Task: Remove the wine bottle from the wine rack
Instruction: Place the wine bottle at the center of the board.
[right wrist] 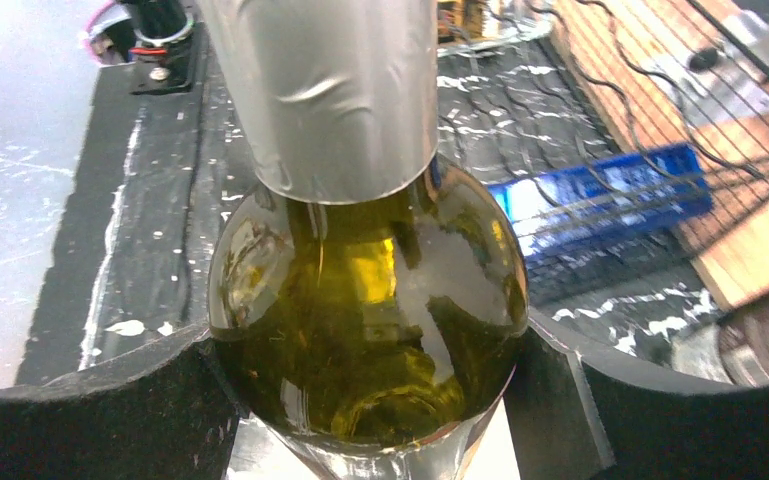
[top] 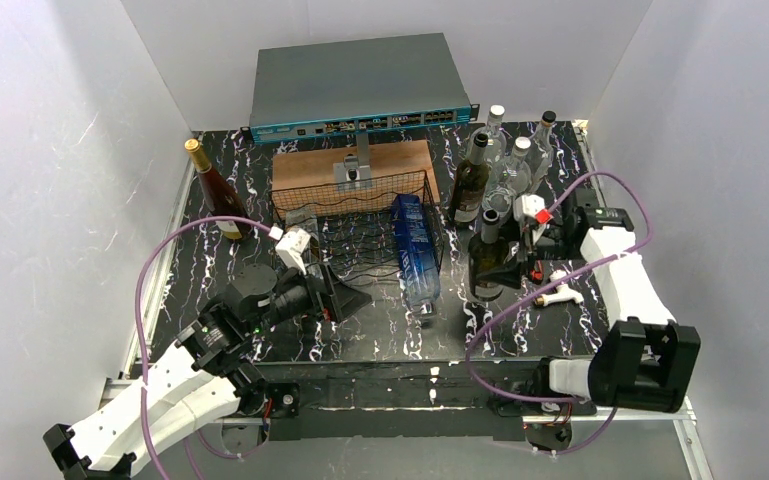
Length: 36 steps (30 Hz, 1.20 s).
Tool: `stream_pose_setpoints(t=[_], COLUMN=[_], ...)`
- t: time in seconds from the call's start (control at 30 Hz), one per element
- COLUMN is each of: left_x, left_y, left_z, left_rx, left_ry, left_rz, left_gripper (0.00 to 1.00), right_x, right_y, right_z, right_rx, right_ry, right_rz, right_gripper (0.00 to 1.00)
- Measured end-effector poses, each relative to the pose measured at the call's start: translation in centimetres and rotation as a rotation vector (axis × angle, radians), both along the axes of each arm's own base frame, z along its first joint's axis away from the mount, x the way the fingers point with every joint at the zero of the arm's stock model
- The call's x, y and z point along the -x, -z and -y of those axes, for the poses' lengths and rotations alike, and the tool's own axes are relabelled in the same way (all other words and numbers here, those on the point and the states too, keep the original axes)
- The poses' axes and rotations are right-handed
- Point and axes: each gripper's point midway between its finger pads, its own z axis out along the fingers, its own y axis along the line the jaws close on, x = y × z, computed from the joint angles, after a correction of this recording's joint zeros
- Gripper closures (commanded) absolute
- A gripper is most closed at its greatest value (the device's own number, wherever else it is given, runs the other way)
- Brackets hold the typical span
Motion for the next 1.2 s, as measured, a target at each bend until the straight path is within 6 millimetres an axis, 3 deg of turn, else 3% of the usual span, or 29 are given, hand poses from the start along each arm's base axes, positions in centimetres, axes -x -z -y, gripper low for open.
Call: stream_pose_setpoints(t=[0.13, 0.3, 0.6, 1.2], left_x=[-0.4, -0.6, -0.6, -0.9], left_y=[-0.4, 0.4, 0.8, 1.7], left_z=[0.3, 0.5, 0.6, 0.9], left_rx=[0.020, 0.017, 0.026, 0.008], left_ry=[0.004, 0.005, 0.006, 0.006], left_rz=[0.038, 0.042, 0.049, 0.025], left_gripper=[0.02, 0.02, 0.02, 0.02], right_x=[-2.4, -4.3, -5.1, -9.7], right_y=[0.3, 0.5, 2.1, 4.4], right_z=[1.4, 1.7, 1.8, 2.2], right_rx=[-0.004, -0.045, -0.058, -0.076], right_ry=[0.045, 0.037, 0.026, 0.013], right_rz=[0.003, -0.017, -0.064, -0.015], right_gripper=[0.71, 0.71, 0.69, 0.55])
